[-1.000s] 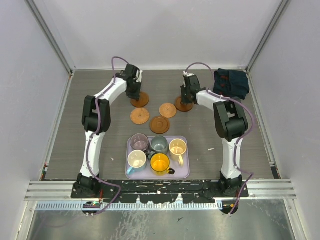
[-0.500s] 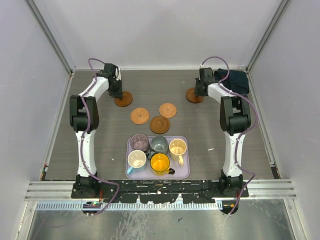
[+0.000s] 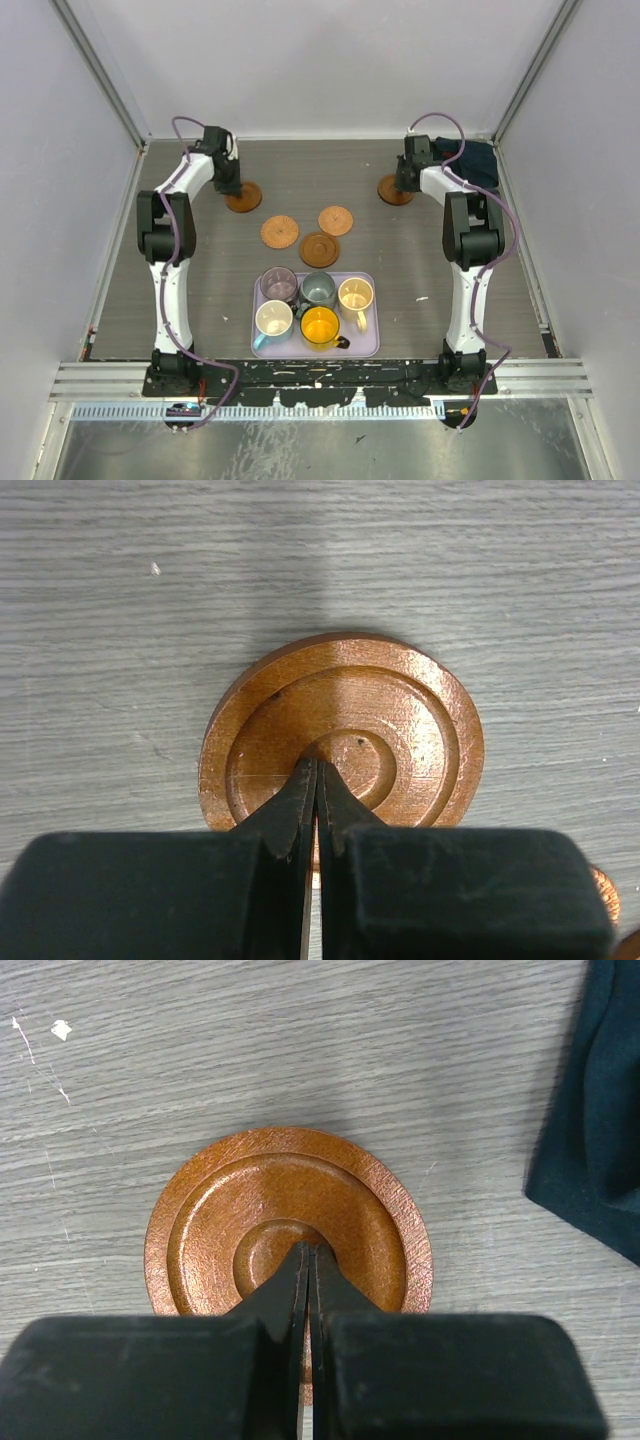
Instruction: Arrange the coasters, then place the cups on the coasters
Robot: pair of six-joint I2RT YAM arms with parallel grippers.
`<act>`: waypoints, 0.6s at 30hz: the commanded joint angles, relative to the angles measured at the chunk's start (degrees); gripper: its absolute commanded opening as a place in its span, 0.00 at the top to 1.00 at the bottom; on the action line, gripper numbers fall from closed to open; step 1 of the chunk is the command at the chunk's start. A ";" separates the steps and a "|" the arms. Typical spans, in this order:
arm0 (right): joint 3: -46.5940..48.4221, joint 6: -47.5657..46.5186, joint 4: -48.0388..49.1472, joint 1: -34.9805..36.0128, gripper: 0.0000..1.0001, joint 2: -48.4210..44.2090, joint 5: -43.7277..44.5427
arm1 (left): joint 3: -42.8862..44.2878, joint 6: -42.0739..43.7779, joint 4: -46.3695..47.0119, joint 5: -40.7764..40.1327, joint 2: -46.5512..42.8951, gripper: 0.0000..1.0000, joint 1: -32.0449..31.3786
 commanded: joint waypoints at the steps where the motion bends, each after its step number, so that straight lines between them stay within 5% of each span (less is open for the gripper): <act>1: -2.72 0.68 -2.00 0.22 0.99 -3.35 1.46 | 3.17 0.95 -0.71 -2.99 1.86 0.97 1.50; 18: -10.25 3.06 -0.64 0.28 0.99 -7.61 1.91 | 6.56 -1.77 3.24 3.39 4.29 0.95 1.58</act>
